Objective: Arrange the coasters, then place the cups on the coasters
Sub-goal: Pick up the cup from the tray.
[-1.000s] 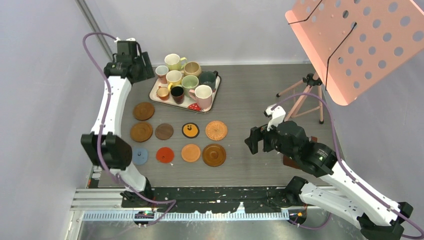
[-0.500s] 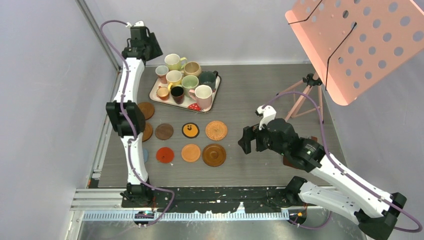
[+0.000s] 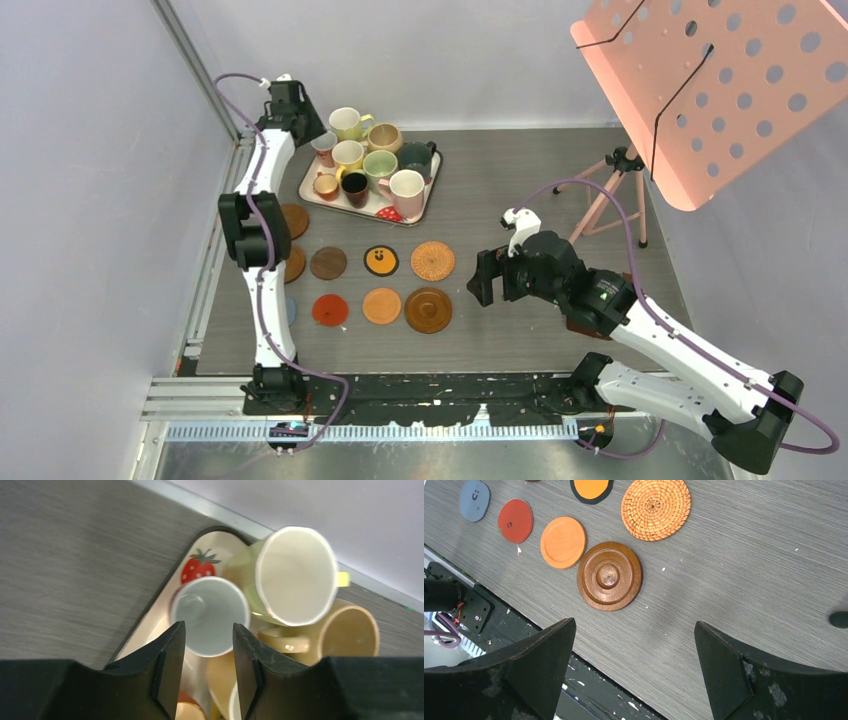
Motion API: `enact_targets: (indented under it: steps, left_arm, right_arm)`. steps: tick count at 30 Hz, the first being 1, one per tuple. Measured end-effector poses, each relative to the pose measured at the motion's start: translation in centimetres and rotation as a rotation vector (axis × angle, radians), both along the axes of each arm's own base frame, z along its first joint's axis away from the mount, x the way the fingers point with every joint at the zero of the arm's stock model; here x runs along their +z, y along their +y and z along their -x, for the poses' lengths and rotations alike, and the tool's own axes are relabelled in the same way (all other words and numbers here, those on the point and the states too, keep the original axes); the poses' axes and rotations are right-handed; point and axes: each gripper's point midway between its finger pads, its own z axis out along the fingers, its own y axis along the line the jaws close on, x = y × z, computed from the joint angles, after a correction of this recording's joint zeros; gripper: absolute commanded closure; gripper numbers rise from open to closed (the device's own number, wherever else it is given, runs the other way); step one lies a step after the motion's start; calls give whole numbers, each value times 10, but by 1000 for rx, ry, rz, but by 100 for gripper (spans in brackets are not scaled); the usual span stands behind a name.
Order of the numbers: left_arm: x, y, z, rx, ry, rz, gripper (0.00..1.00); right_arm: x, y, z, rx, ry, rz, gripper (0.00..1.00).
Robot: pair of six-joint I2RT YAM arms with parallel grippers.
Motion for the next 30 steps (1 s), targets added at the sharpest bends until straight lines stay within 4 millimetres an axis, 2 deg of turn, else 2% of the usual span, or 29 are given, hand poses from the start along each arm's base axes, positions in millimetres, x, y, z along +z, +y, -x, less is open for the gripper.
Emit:
enact_targets:
  steps: [3,4,10,18,26,30]
  left_arm:
    - [-12,13,6,32,33,11,61]
    - [-13,25,8,51,42,12,61]
    - [-9,45,9,84,43,16,63]
    - [-14,33,7,40,48,52,63]
    - [-36,23,4,14,80,107,63]
    - [-49,19,2,7,101,132,68]
  right_arm:
    - [2,0,0,-7,-2,-8,3]
    - [2,0,0,-8,-2,-9,3]
    - [4,-1,-1,-14,-7,-11,3]
    - [4,-2,-2,-18,-10,-9,3]
    - [5,-3,-3,-25,-19,-7,3]
    - [8,-4,-3,-28,-27,-13,3]
